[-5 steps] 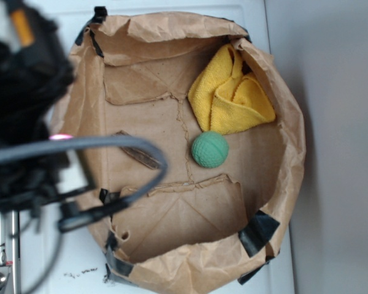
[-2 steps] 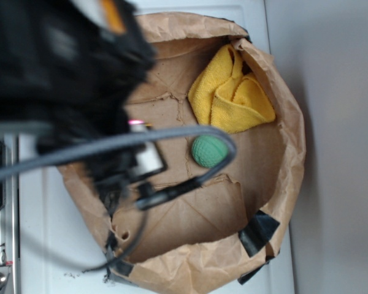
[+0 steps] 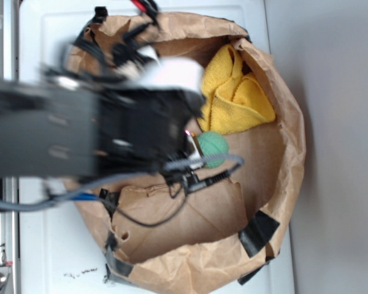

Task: Grab the yellow cloth.

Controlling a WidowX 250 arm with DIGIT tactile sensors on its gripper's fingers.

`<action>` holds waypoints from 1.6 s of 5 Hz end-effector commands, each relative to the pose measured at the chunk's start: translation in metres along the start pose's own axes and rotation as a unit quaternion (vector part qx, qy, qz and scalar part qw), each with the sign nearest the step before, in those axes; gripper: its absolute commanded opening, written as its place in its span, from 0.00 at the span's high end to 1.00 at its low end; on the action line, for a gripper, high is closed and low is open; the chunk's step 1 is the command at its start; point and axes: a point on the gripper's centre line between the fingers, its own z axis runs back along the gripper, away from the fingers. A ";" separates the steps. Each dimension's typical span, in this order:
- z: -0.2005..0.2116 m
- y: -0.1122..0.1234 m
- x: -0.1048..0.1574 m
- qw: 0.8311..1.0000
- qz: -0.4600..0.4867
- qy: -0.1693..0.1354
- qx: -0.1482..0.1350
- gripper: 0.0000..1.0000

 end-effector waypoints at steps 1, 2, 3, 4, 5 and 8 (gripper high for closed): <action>-0.027 0.029 0.022 0.999 -0.003 0.021 -0.048 0.00; -0.034 0.040 0.033 0.999 0.013 0.026 -0.042 0.00; -0.048 0.039 0.057 0.999 0.013 0.032 -0.035 0.00; -0.059 0.020 0.077 0.999 0.009 0.043 -0.018 0.00; -0.059 0.020 0.077 0.999 0.009 0.043 -0.018 0.00; -0.029 -0.001 0.042 0.996 -0.048 -0.011 -0.076 0.00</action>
